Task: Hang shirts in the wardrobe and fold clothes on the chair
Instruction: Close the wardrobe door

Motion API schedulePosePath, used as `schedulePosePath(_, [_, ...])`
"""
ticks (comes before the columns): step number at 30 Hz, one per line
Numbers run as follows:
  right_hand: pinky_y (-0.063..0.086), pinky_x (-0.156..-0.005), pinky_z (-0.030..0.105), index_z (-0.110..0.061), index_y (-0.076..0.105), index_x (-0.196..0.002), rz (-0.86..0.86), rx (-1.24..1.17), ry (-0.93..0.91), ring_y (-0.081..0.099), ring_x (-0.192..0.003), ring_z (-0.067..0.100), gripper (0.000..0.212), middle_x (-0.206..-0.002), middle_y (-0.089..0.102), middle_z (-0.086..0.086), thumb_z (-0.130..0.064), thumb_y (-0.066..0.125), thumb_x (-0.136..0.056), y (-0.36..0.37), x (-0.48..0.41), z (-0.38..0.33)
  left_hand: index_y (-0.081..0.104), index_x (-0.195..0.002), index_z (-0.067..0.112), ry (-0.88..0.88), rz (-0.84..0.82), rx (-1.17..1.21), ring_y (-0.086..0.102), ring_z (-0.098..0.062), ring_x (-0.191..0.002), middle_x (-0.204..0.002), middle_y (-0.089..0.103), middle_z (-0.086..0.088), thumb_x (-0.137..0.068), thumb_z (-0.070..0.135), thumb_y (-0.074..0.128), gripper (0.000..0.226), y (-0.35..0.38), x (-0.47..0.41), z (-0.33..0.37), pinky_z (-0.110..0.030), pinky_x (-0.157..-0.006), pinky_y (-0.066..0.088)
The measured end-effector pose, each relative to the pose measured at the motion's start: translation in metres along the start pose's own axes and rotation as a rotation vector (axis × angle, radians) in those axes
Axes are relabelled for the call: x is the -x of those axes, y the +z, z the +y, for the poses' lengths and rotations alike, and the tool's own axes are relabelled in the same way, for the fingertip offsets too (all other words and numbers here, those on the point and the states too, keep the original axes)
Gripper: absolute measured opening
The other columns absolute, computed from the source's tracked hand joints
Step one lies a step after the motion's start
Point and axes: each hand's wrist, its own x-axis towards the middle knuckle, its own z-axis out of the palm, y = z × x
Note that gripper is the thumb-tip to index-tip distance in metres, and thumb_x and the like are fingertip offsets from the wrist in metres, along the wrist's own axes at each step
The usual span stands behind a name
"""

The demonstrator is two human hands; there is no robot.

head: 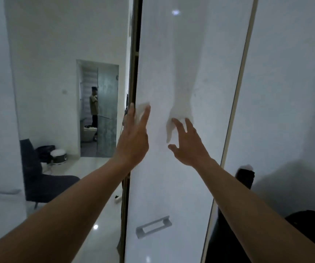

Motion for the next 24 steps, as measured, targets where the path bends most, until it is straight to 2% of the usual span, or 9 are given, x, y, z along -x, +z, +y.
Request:
schedulePosePath(2, [0.011,-0.124,0.055,-0.03,-0.006,-0.161,-0.015,0.085,0.001,-0.002,-0.156,0.034,0.092,-0.167,-0.016,0.014,-0.039,0.06,-0.098,0.01,-0.015,0.004,0.01,-0.16,0.016,0.031,0.001,-0.204,0.006,-0.04,-0.152,-0.165,-0.008,-0.022,-0.085,-0.009,0.05,0.089,0.017,-0.004,-0.016,-0.053,-0.119,0.026])
schedulePosePath(4, [0.003,-0.122,0.057,-0.032,-0.015,-0.159,-0.027,0.159,0.007,-0.013,-0.155,0.033,0.094,-0.165,-0.025,0.013,-0.042,0.057,-0.1,0.016,-0.032,0.01,0.007,-0.16,0.01,0.06,-0.058,-0.33,-0.009,-0.041,-0.152,-0.164,-0.013,-0.024,-0.08,-0.01,0.048,0.092,0.032,-0.006,-0.024,-0.057,-0.123,0.003])
schedulePosePath(5, [0.002,-0.122,0.059,-0.033,-0.018,-0.158,-0.035,0.188,0.02,-0.017,-0.154,0.033,0.095,-0.164,-0.028,0.013,-0.042,0.056,-0.1,0.017,-0.039,0.013,0.006,-0.159,0.006,0.08,-0.09,-0.38,-0.011,-0.041,-0.151,-0.164,-0.013,-0.024,-0.079,-0.009,0.046,0.09,0.039,-0.006,-0.03,-0.058,-0.122,0.001])
schedulePosePath(7, [0.001,-0.121,0.062,-0.034,-0.019,-0.158,-0.036,0.249,0.055,-0.02,-0.153,0.034,0.094,-0.163,-0.031,0.013,-0.043,0.055,-0.1,0.02,-0.056,0.022,0.005,-0.158,0.003,0.108,-0.142,-0.439,-0.014,-0.041,-0.151,-0.163,-0.013,-0.025,-0.079,-0.006,0.044,0.088,0.059,-0.01,-0.045,-0.061,-0.121,0.007])
schedulePosePath(9, [0.002,-0.121,0.063,-0.036,-0.016,-0.158,-0.05,0.292,0.081,-0.021,-0.153,0.035,0.092,-0.163,-0.031,0.014,-0.043,0.055,-0.1,0.021,-0.066,0.03,0.004,-0.158,0.003,0.085,-0.163,-0.428,-0.016,-0.04,-0.151,-0.163,-0.014,-0.024,-0.079,-0.002,0.052,0.093,0.069,-0.012,-0.058,-0.061,-0.121,0.007])
schedulePosePath(12, [0.001,-0.12,0.064,-0.04,-0.014,-0.158,-0.088,0.315,0.111,-0.02,-0.153,0.035,0.089,-0.164,-0.028,0.013,-0.042,0.055,-0.1,0.028,-0.077,0.036,0.001,-0.159,0.006,0.061,-0.228,-0.436,-0.018,-0.037,-0.151,-0.163,-0.019,-0.021,-0.086,0.016,0.059,0.093,0.082,-0.017,-0.074,-0.059,-0.121,0.002])
schedulePosePath(15, [0.001,-0.121,0.063,-0.039,-0.013,-0.158,-0.133,0.297,0.14,-0.019,-0.153,0.034,0.088,-0.166,-0.025,0.012,-0.039,0.054,-0.101,0.038,-0.086,0.036,-0.009,-0.158,0.01,0.032,-0.327,-0.432,-0.026,-0.034,-0.148,-0.159,-0.032,-0.017,-0.097,0.036,0.049,0.089,0.091,-0.025,-0.086,-0.054,-0.119,-0.01])
schedulePosePath(18, [0.004,-0.121,0.063,-0.039,-0.016,-0.158,-0.167,0.272,0.17,-0.017,-0.154,0.033,0.089,-0.165,-0.028,0.011,-0.035,0.053,-0.101,0.048,-0.092,0.034,-0.013,-0.158,0.013,0.032,-0.371,-0.414,-0.03,-0.032,-0.147,-0.158,-0.036,-0.015,-0.099,0.044,0.044,0.087,0.1,-0.027,-0.096,-0.054,-0.118,-0.014])
schedulePosePath(24, [0.011,-0.121,0.061,-0.039,-0.016,-0.157,-0.156,0.224,0.189,-0.011,-0.156,0.029,0.089,-0.163,-0.032,0.009,-0.028,0.053,-0.102,0.055,-0.094,0.035,0.0,-0.159,0.01,0.087,-0.285,-0.429,-0.019,-0.035,-0.151,-0.163,-0.022,-0.019,-0.096,0.048,0.048,0.088,0.113,-0.023,-0.108,-0.056,-0.121,-0.005])
